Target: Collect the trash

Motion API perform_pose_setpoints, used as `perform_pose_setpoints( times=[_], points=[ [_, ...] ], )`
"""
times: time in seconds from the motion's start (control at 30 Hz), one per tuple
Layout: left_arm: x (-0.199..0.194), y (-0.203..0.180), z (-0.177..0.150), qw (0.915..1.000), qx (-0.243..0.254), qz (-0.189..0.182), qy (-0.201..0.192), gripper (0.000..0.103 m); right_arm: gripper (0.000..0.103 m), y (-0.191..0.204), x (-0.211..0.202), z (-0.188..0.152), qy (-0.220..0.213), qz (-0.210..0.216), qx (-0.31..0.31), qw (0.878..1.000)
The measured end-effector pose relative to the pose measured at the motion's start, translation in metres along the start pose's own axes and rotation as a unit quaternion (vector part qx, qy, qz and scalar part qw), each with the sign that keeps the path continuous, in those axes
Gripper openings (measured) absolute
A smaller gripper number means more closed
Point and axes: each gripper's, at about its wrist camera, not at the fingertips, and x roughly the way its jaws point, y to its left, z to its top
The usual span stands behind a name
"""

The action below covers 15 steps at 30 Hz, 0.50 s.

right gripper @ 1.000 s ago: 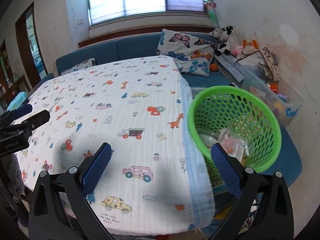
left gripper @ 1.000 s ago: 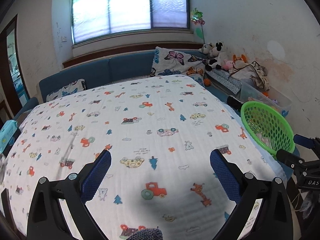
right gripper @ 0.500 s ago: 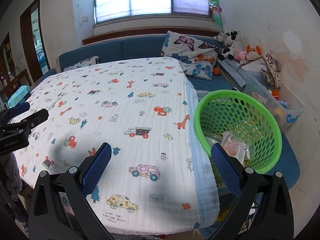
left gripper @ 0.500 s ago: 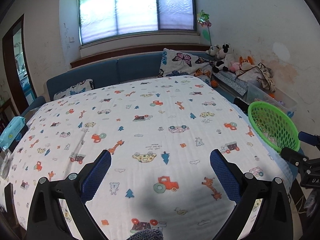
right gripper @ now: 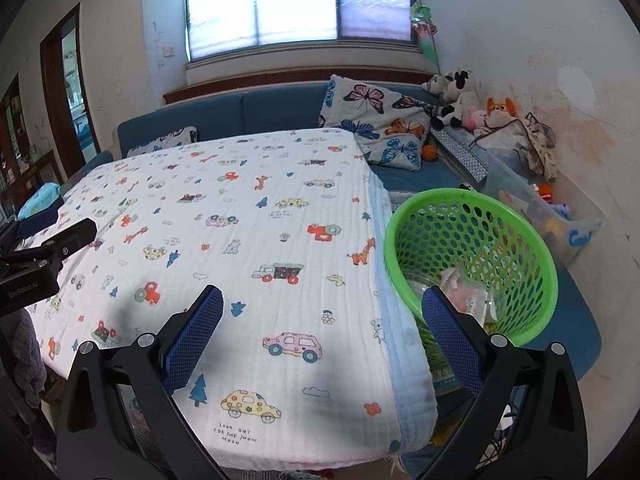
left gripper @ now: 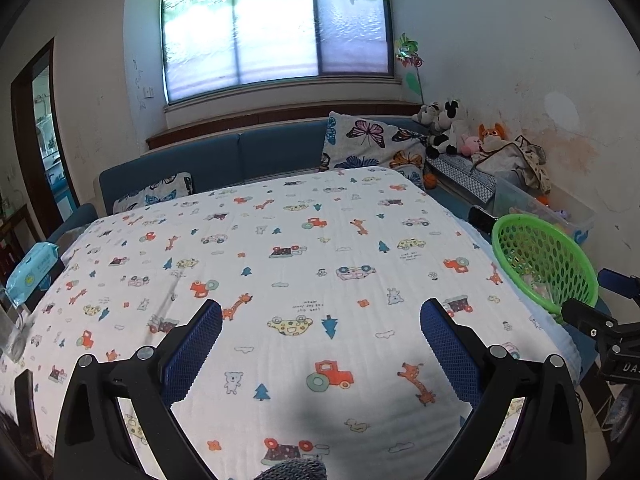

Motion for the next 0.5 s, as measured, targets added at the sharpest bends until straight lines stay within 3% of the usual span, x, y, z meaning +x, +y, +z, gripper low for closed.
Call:
perform_pose_setpoints(
  times=[0.5],
  points=[
    [-0.018, -0.014, 0.005, 0.9995, 0.005, 0.001, -0.032, 0.096, 0.099, -0.003, -0.017, -0.008, -0.029, 0.003, 0.014, 0.999]
  ],
)
